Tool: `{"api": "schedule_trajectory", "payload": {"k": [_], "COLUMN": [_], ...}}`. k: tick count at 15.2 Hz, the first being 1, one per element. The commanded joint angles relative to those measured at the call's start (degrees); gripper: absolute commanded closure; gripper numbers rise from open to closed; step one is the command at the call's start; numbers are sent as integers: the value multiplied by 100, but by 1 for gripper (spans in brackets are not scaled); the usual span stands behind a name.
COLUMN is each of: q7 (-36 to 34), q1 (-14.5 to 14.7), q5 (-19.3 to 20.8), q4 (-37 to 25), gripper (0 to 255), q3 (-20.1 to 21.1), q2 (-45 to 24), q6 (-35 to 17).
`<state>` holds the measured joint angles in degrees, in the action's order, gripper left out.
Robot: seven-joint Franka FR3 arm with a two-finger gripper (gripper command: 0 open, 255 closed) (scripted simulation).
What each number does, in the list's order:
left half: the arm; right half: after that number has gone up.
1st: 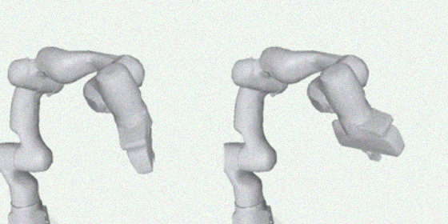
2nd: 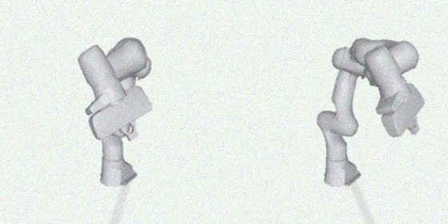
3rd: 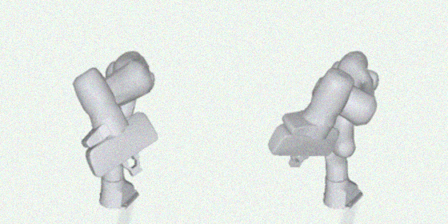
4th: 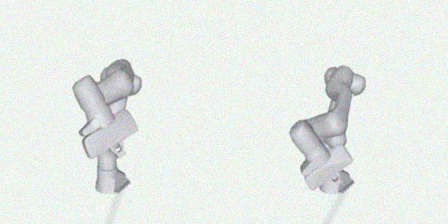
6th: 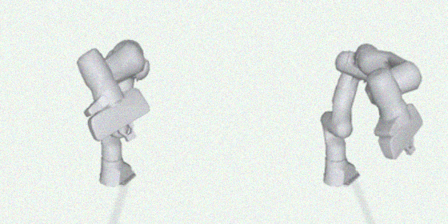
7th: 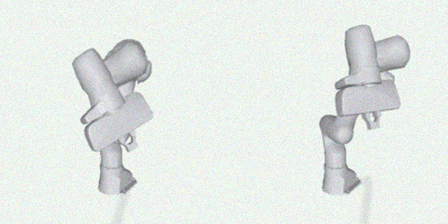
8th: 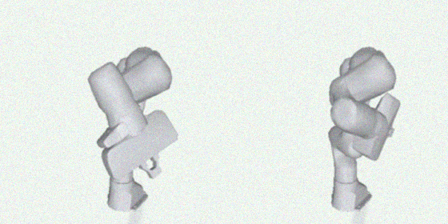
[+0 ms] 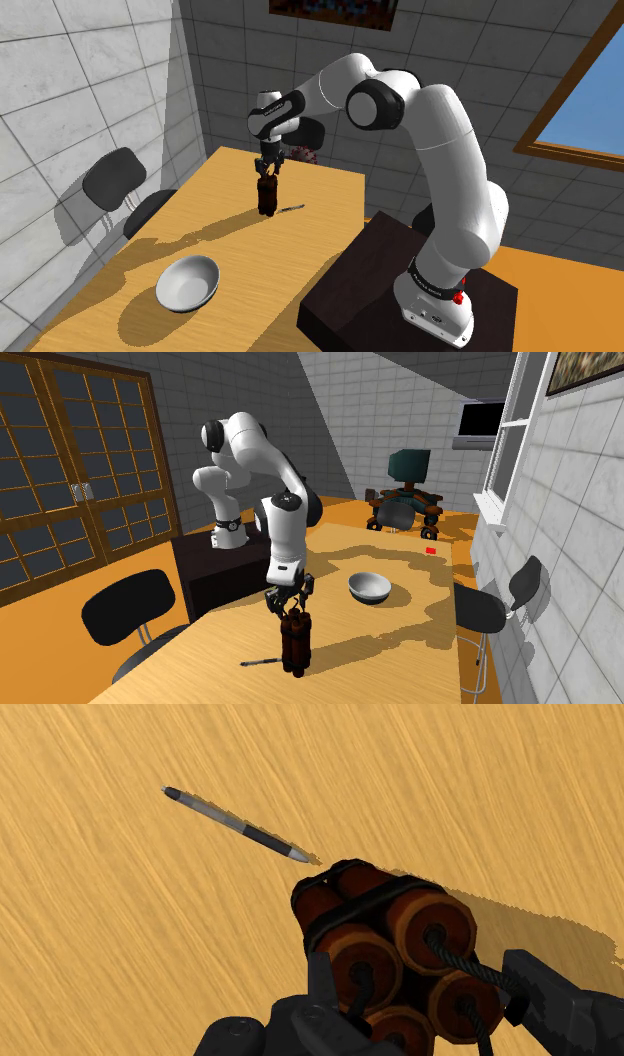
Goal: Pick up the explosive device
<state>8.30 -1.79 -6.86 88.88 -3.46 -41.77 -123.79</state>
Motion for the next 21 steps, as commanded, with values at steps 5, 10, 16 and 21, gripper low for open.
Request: {"api": "schedule_trajectory", "payload": {"k": [5,10,16,21], "q7": [-1,-20,-49,-74], "q1": [0,9,17,22], "q5": [1,19,45,66], "q4": [6,13,-36,-115], "gripper": [255,255,255,255], "q3": [-1,-13,-30,-42], "q2": [-3,197,462,661], "q6": [-2,190,503,780]}}
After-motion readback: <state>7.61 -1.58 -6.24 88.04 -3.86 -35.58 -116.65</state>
